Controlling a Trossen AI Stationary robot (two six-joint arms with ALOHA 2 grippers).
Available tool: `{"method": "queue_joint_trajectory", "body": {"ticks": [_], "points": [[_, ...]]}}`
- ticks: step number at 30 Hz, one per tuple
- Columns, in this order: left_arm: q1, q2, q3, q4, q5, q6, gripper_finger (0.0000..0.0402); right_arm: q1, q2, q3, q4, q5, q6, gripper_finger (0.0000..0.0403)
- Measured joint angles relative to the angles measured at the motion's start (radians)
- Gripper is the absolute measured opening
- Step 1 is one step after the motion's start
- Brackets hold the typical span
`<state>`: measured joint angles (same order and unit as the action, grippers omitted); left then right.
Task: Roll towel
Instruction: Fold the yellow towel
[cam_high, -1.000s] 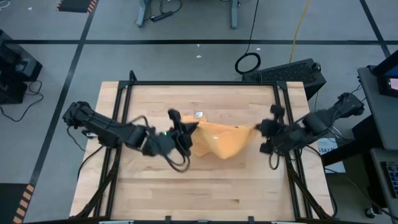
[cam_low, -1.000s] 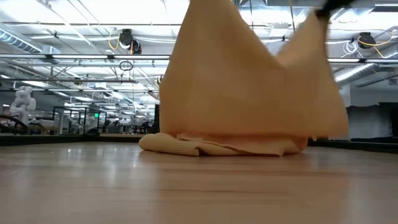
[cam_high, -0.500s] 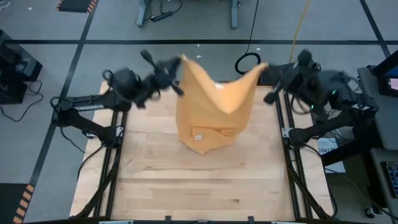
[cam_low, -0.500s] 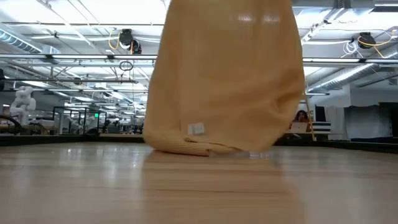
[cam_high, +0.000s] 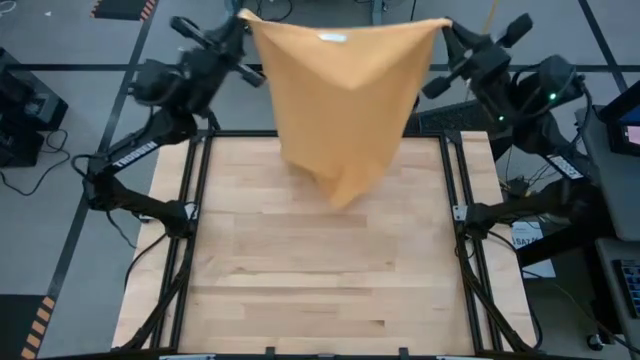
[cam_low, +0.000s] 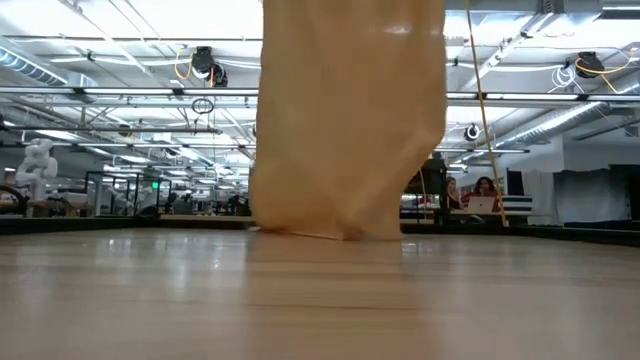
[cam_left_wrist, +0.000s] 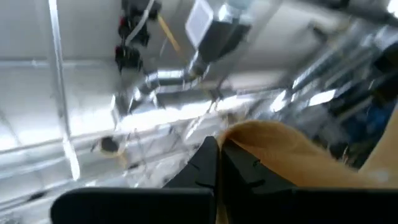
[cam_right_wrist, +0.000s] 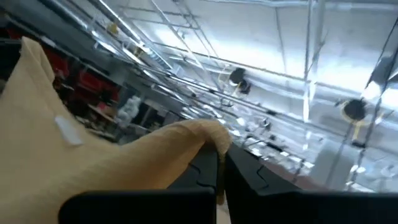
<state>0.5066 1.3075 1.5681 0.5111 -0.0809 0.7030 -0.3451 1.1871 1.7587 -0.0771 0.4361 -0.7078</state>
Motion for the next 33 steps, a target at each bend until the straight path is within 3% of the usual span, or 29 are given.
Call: {"method": "queue_joint_trajectory", "body": {"ticks": [6, 12, 15, 22, 29, 33], "points": [[-0.037, -0.003, 0.176, -0.162, 0.195, -0.197, 0.0010, 0.030, 0.066, 0.228, -0.287, -0.079, 0.233, 0.0002], [-0.064, -0.003, 0.239, -0.386, 0.221, -0.280, 0.0010, 0.045, 0.088, 0.353, -0.547, -0.076, 0.327, 0.0002], [-0.064, -0.024, 0.241, -0.494, 0.222, -0.330, 0.0010, 0.046, 0.070, 0.375, -0.646, -0.090, 0.403, 0.0002], [-0.064, -0.080, 0.242, -0.794, 0.287, -0.490, 0.0010, 0.046, 0.027, 0.377, -0.815, -0.231, 0.563, 0.0002], [-0.065, -0.146, 0.242, -1.008, 0.468, -0.647, 0.0010, 0.046, 0.011, 0.377, -0.948, -0.432, 0.700, 0.0004], [-0.089, -0.166, 0.242, -1.113, 0.530, -0.717, 0.0010, 0.046, 0.014, 0.376, -1.023, -0.492, 0.758, 0.0005]]}}
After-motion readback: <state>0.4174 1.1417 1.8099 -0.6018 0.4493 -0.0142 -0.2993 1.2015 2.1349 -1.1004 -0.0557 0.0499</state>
